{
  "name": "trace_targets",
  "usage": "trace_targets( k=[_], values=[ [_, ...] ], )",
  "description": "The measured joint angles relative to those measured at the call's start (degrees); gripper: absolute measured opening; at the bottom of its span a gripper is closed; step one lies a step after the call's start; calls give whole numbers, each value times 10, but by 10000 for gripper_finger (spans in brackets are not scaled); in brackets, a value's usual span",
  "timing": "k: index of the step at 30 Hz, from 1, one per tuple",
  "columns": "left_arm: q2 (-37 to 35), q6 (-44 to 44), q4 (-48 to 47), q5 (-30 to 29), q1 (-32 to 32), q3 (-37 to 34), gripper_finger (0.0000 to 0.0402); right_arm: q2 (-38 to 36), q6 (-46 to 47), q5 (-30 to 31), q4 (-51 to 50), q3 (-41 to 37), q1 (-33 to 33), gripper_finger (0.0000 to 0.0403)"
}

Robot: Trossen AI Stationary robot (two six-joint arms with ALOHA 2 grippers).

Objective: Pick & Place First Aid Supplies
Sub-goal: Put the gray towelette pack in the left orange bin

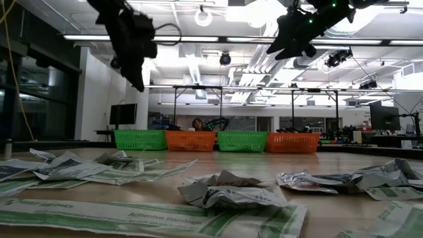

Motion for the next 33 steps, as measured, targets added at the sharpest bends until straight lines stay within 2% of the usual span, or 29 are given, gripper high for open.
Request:
trace_targets(
  k=[5,9,13,19,23,33],
  values=[
    [-39,-75,-60,-63,-116,0,135,-13,-13,-81,-4,0,-20,252],
    [-59,-116,-88,-117,-222,-10,135,-34,-61,-102,-25,0,-25,252],
    [-72,-129,-97,-138,-337,-46,135,-57,-105,-105,-43,0,-25,252],
    [-66,-167,-73,-137,-474,-112,135,-85,-109,-122,-51,0,-25,252],
    [-66,-209,-20,-128,-537,-161,135,-98,-104,-125,-60,0,-25,252],
    [-65,-511,87,-67,-614,-252,135,-112,-100,-129,-75,0,-15,252]
  ],
)
